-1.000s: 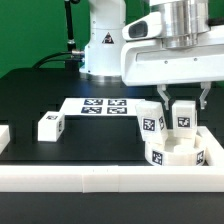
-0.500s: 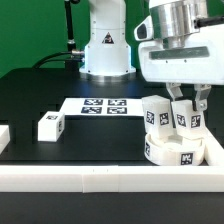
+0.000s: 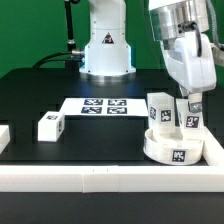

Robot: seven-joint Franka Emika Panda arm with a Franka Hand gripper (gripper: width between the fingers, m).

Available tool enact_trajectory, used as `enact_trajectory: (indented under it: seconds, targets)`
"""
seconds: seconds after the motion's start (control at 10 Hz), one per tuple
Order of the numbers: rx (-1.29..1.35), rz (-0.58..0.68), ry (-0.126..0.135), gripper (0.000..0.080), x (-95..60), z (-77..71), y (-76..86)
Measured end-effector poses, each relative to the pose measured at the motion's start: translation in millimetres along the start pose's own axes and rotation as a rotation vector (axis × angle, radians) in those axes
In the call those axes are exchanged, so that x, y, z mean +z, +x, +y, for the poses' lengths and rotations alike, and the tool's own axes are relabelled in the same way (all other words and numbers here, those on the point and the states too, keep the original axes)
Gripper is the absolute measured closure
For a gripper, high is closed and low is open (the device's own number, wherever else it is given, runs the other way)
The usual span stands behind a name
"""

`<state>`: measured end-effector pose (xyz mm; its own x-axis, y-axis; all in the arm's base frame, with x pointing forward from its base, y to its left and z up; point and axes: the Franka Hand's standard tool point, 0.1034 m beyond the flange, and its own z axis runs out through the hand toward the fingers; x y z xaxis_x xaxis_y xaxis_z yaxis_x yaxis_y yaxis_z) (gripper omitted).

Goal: Assemble stool

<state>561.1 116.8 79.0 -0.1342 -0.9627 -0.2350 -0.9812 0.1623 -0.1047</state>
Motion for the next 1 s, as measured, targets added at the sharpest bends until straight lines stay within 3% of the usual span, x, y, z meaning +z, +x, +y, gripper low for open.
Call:
enact_trajectory:
  seconds: [0.5, 0.6, 0.7, 1.0]
  targets:
    - [0.399, -0.029, 0.007, 0.0461, -0.4, -1.5, 0.4]
    - [0.381, -0.030, 0.005, 0.0397, -0.1, -0.9, 0.0]
    - [0.374, -0.031, 0.006, 0.0222, -1.2, -1.4, -0.8]
    - [0.213, -0.071, 0.051, 0.0154, -35.4, -13.9, -13.6]
